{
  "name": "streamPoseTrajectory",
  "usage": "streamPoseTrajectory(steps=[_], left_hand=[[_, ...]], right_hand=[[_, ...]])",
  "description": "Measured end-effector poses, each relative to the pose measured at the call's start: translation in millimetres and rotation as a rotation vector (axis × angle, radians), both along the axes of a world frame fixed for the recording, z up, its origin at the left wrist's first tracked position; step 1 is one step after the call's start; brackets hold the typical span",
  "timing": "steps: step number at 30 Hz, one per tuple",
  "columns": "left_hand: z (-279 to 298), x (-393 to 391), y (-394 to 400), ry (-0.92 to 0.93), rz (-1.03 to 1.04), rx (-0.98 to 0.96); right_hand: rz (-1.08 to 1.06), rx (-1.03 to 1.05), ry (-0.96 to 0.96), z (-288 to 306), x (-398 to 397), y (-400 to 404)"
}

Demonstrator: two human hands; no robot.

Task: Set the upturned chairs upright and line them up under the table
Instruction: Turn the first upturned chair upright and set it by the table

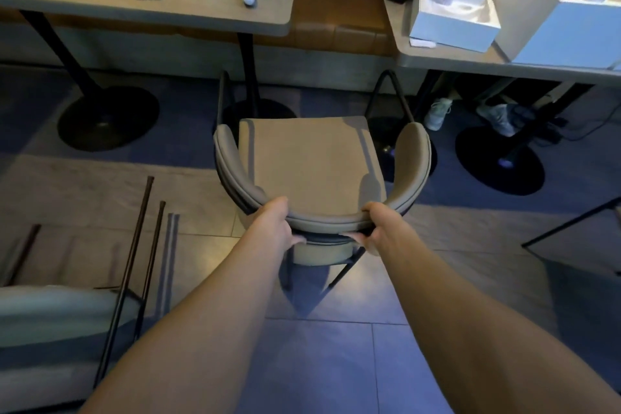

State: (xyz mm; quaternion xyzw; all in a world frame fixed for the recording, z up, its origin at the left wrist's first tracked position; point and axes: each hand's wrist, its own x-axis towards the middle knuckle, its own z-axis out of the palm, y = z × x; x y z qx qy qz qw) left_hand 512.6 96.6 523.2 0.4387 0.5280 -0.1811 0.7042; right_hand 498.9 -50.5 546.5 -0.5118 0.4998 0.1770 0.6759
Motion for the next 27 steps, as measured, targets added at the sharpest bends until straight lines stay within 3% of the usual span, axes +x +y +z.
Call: streamPoseTrajectory(steps=[10,18,22,27], left_hand=[[-12.8,36.3,3.4,0.076,-0.044,0.045],[1.5,17.8,16.4,0.04,-0.164,-0.054],[29.8,-29.7,37.8,-0.077,-0.222,-0.058],[59.6,-118.4,96.2,-0.096,-0.075,-0.115]], right_hand=[[0.002,-0.011,0.046,-14.3,35.1,-3.1],[0.049,-0.367,0.092,-24.5,26.6,13.1],[0.013,-0.243,0.01,-10.3,-11.3,40.9],[0.242,0.016,0.043,18.7,-87.3,108.2]])
